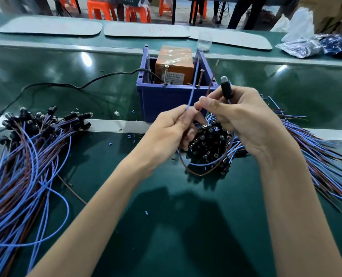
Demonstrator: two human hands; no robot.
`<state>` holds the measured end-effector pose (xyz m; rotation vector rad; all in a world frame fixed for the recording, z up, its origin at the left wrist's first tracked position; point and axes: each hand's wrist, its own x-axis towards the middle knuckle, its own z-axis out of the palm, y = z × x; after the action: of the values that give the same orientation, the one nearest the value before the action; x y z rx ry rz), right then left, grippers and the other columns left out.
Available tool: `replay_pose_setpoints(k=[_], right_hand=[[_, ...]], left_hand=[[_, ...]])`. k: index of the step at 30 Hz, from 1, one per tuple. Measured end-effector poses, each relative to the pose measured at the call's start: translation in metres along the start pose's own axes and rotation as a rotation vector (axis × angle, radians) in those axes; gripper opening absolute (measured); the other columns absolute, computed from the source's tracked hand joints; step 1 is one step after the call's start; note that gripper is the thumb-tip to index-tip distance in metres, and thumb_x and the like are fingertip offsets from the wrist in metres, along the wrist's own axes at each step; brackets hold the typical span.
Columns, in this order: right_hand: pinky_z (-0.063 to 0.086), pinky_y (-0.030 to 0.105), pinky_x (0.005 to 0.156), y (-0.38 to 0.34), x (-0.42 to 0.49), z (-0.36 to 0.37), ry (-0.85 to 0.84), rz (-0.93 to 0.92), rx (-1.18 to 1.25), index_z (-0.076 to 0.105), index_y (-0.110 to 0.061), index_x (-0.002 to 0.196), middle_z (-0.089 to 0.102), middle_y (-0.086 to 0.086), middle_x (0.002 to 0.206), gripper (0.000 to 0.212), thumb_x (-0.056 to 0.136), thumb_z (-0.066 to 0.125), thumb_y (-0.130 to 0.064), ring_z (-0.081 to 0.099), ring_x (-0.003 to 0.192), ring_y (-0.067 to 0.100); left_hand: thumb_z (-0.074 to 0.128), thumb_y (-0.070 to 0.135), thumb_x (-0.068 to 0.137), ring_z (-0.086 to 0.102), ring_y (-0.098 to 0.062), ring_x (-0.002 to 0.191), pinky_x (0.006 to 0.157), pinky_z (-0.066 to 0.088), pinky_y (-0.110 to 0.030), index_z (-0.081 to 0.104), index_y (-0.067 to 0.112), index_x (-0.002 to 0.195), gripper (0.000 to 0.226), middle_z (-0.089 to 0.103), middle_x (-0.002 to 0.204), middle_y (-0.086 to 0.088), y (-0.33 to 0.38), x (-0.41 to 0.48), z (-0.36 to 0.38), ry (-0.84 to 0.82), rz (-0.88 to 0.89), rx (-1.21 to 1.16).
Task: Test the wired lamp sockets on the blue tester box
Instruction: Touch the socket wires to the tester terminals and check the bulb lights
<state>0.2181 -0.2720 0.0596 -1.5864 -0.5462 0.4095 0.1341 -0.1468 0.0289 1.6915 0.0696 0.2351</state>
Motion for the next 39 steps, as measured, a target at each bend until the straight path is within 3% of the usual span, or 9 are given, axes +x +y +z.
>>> replay_pose_setpoints(k=[8, 9, 10, 12, 16, 18, 19, 21, 39], right_hand=[[0.020, 0.011, 0.035, 0.001, 0.001, -0.009, 0.004, 0.065, -0.037, 0.054, -0.014, 0.077, 0.074, 0.004, 0.072, 0.016, 0.090, 0.064, -0.010, 0.024, 0.041, 0.003], [0.020, 0.012, 0.035, 0.002, 0.001, -0.009, 0.006, 0.075, -0.053, 0.055, -0.014, 0.078, 0.073, 0.004, 0.071, 0.016, 0.089, 0.065, -0.011, 0.024, 0.041, 0.004], [0.020, 0.012, 0.036, 0.002, 0.002, -0.009, 0.008, 0.086, -0.068, 0.056, -0.015, 0.077, 0.073, 0.004, 0.070, 0.015, 0.089, 0.066, -0.012, 0.024, 0.042, 0.005], [0.020, 0.012, 0.036, 0.004, 0.002, -0.009, 0.010, 0.103, -0.106, 0.061, -0.014, 0.077, 0.073, 0.003, 0.068, 0.012, 0.087, 0.067, -0.012, 0.024, 0.042, 0.006], [0.022, 0.012, 0.037, 0.006, 0.002, -0.009, 0.009, 0.110, -0.163, 0.070, -0.007, 0.085, 0.072, 0.000, 0.065, 0.006, 0.085, 0.069, -0.013, 0.026, 0.043, 0.005], [0.023, 0.011, 0.037, 0.007, 0.003, -0.010, 0.015, 0.110, -0.173, 0.070, -0.004, 0.088, 0.072, 0.000, 0.064, 0.009, 0.085, 0.069, -0.013, 0.027, 0.042, 0.004], [0.023, 0.011, 0.038, 0.008, 0.003, -0.011, 0.017, 0.110, -0.176, 0.070, -0.004, 0.087, 0.072, 0.000, 0.064, 0.009, 0.085, 0.069, -0.013, 0.027, 0.042, 0.004], [0.023, 0.012, 0.038, 0.008, 0.004, -0.011, 0.017, 0.111, -0.183, 0.071, -0.006, 0.085, 0.071, 0.000, 0.064, 0.007, 0.086, 0.069, -0.013, 0.027, 0.044, 0.005], [0.022, 0.012, 0.038, 0.017, 0.014, -0.004, 0.111, 0.169, -0.219, 0.067, -0.014, 0.081, 0.051, -0.006, 0.051, 0.027, 0.097, 0.046, -0.006, 0.036, 0.038, 0.001]], left_hand=[[0.042, 0.024, 0.103, 0.035, -0.004, 0.046, 0.055, 0.038, -0.017, 0.068, 0.025, 0.093, 0.028, 0.044, 0.056, 0.008, -0.012, 0.010, -0.012, 0.227, -0.095, 0.123], [0.043, 0.030, 0.102, 0.028, -0.007, 0.051, 0.060, 0.036, -0.018, 0.070, 0.028, 0.091, 0.029, 0.022, 0.069, 0.018, -0.012, 0.010, -0.013, 0.227, -0.122, 0.174], [0.043, 0.037, 0.101, 0.021, -0.012, 0.066, 0.067, 0.038, -0.020, 0.071, 0.031, 0.089, 0.031, 0.045, 0.094, 0.019, -0.013, 0.010, -0.014, 0.229, -0.162, 0.198], [0.041, 0.041, 0.100, 0.033, -0.001, 0.106, 0.085, 0.043, -0.031, 0.073, 0.029, 0.093, 0.035, 0.048, 0.089, 0.025, -0.012, 0.011, -0.015, 0.232, -0.225, 0.192], [0.042, 0.034, 0.102, 0.046, -0.019, 0.119, 0.092, 0.045, -0.036, 0.071, 0.018, 0.111, 0.035, 0.045, 0.094, 0.022, -0.016, 0.011, -0.016, 0.225, -0.215, 0.224], [0.042, 0.033, 0.102, 0.063, -0.024, 0.093, 0.080, 0.046, -0.037, 0.071, 0.023, 0.108, 0.031, 0.047, 0.090, 0.026, -0.018, 0.012, -0.019, 0.220, -0.192, 0.236], [0.042, 0.032, 0.102, 0.055, -0.014, 0.067, 0.071, 0.043, -0.035, 0.070, 0.026, 0.104, 0.029, 0.062, 0.055, 0.019, -0.019, 0.012, -0.021, 0.215, -0.177, 0.246], [0.041, 0.031, 0.102, 0.037, -0.005, 0.051, 0.063, 0.033, -0.030, 0.070, 0.029, 0.097, 0.029, 0.035, 0.045, 0.013, -0.020, 0.012, -0.024, 0.214, -0.158, 0.256], [0.034, 0.010, 0.102, 0.038, -0.002, 0.044, 0.049, 0.041, -0.014, 0.064, 0.014, 0.104, 0.031, 0.043, 0.044, 0.015, -0.024, 0.018, -0.031, 0.314, -0.193, 0.146]])
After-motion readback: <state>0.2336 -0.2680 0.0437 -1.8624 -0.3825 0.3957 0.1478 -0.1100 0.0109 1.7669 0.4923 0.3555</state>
